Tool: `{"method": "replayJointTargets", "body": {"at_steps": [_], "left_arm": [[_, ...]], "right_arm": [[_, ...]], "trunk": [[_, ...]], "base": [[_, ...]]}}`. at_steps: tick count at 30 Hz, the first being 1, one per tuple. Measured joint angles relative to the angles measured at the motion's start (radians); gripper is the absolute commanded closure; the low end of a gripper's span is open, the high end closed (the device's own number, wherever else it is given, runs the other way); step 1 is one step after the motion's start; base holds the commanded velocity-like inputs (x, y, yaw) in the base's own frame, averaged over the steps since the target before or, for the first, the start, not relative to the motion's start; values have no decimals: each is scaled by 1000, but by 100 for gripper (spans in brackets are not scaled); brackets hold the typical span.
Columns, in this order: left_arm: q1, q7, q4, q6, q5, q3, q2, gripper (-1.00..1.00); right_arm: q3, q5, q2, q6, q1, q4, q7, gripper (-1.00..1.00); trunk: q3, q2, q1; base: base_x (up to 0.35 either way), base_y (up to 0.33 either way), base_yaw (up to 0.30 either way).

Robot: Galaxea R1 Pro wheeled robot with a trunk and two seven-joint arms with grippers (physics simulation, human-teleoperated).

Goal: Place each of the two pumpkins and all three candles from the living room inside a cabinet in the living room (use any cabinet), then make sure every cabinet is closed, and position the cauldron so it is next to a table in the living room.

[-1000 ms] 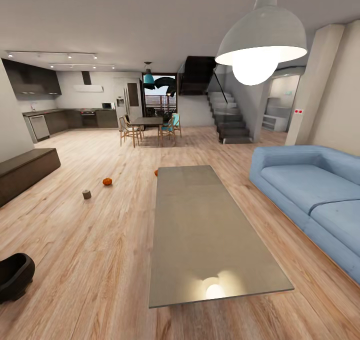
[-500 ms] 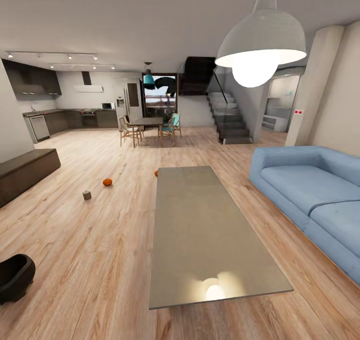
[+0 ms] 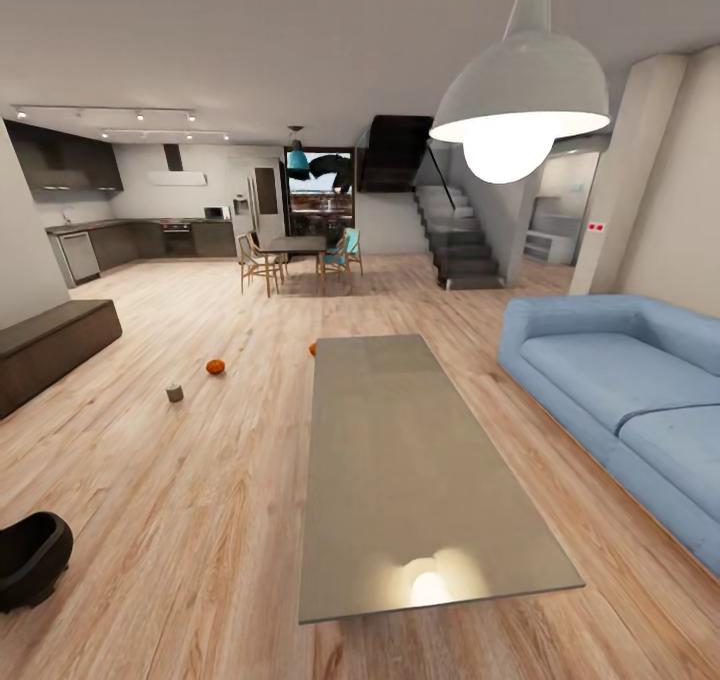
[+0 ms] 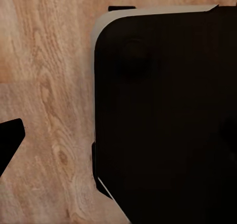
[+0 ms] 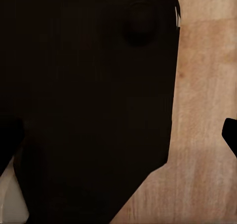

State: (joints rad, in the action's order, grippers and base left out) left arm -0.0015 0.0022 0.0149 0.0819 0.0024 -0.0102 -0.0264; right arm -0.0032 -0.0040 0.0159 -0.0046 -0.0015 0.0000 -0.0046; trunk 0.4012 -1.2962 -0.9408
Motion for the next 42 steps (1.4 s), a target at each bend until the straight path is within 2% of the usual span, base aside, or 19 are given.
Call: {"method": "replayJointTargets", "body": {"at_steps": [4, 13, 28, 33, 42], "left_arm": [[0, 16, 7, 3, 1, 0, -5, -100], [0, 84, 25, 36, 1, -1, -4, -100], [0, 88, 27, 36, 2, -2, -3, -100], [0, 88, 27, 36, 2, -2, -1, -100], [0, 87, 27, 37, -2, 2, 2, -100]], "right_arm": [[-2, 0, 7, 0, 0, 0, 0, -100], [2, 4, -2, -4, 0, 0, 0, -100], [0, 1, 3, -20, 0, 0, 1, -100], [4, 9, 9, -17, 0, 0, 1, -100], [5, 10, 10, -17, 0, 0, 2, -100]], "trunk": [[-13, 28, 15], [-41, 91, 50], [-88, 196, 107], [-103, 231, 126], [-104, 231, 127]], "base": [[0, 0, 0], [0, 0, 0], [-27, 0, 1], [-5, 0, 155], [0, 0, 263]]}}
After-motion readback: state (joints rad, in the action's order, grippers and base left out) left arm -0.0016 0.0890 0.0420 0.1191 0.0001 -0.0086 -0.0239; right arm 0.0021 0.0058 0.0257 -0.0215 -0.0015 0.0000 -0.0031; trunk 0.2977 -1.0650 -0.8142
